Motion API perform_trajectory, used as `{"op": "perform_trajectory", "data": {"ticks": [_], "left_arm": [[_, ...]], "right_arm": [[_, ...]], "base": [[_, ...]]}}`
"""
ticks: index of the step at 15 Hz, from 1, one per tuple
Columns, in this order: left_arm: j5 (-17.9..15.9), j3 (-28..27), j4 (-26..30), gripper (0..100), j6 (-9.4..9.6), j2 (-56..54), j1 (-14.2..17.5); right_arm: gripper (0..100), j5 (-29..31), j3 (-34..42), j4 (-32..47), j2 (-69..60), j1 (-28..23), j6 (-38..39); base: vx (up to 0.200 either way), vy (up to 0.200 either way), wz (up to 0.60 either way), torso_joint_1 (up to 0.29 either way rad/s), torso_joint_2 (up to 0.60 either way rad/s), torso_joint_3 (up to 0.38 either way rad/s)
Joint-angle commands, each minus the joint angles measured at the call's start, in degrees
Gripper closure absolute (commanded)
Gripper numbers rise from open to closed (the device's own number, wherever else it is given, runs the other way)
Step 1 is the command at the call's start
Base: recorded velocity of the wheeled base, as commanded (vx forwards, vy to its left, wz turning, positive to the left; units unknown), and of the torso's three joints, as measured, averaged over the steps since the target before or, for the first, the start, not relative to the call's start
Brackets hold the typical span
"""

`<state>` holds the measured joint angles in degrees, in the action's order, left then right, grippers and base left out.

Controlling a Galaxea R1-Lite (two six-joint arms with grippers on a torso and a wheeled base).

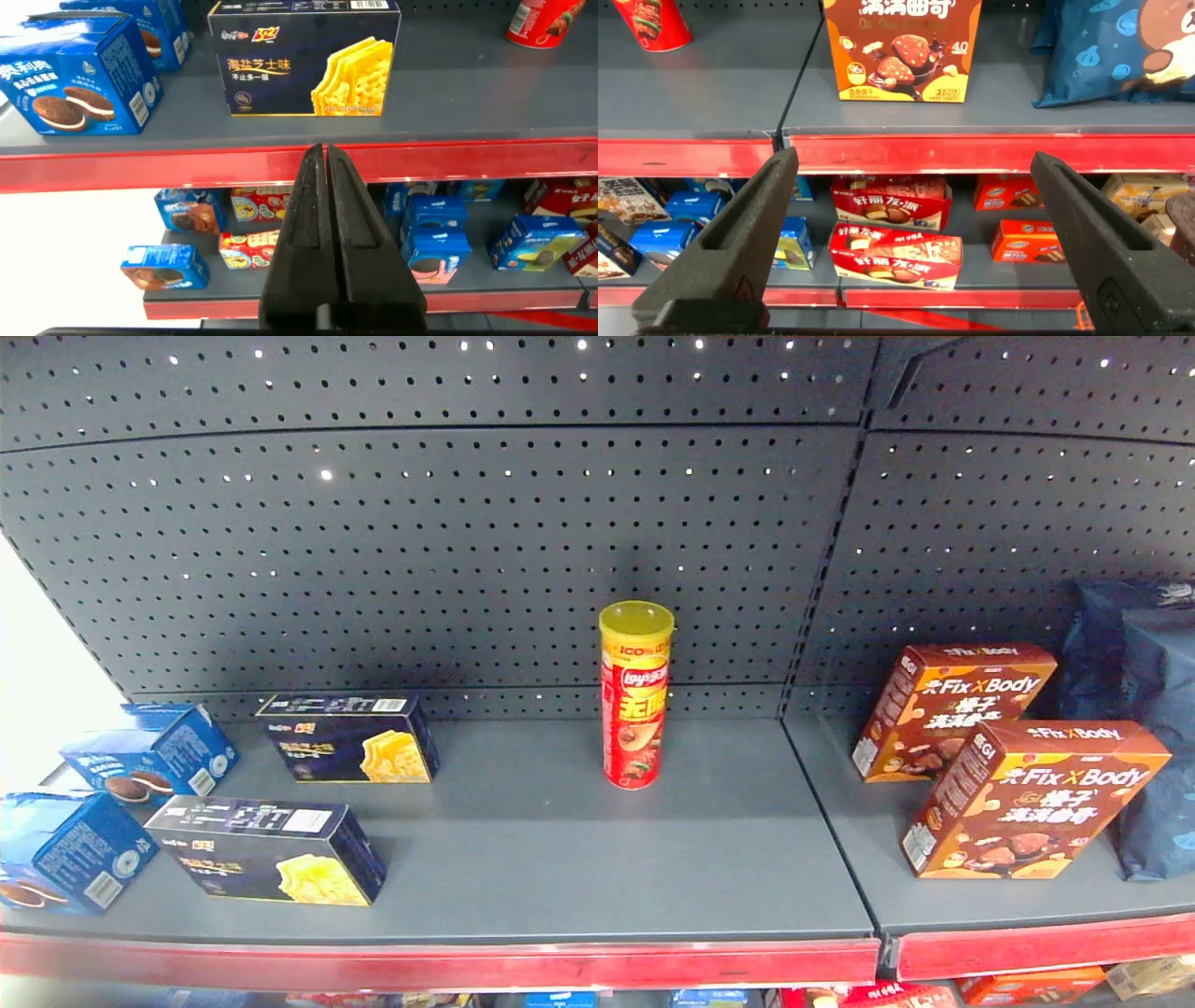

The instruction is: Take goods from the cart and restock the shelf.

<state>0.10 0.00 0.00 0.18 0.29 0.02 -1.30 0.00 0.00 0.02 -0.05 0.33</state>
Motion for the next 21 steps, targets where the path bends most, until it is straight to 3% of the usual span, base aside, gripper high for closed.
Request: {"op": "perform_trajectory", "data": {"ticks": [1,4,21], "left_arm": [[0.08,0.00,0.00,100,-0.01,0.06,-0.02],[0.08,0.00,0.00,100,-0.01,0.06,-0.02],[0.08,0.00,0.00,100,-0.01,0.06,-0.02]], "right_arm": [[0,-0.01,0.00,0.00,-0.02,0.05,0.02],[0,-0.01,0.00,-0.09,-0.02,-0.04,0.02],[0,-0.01,0.00,0.00,-0.02,0.05,0.02]], "base": [[0.000,0.000,0.00,0.000,0.00,0.000],[0.000,0.000,0.00,0.000,0.00,0.000],[0.000,0.000,-0.60,0.001,0.00,0.002]]}}
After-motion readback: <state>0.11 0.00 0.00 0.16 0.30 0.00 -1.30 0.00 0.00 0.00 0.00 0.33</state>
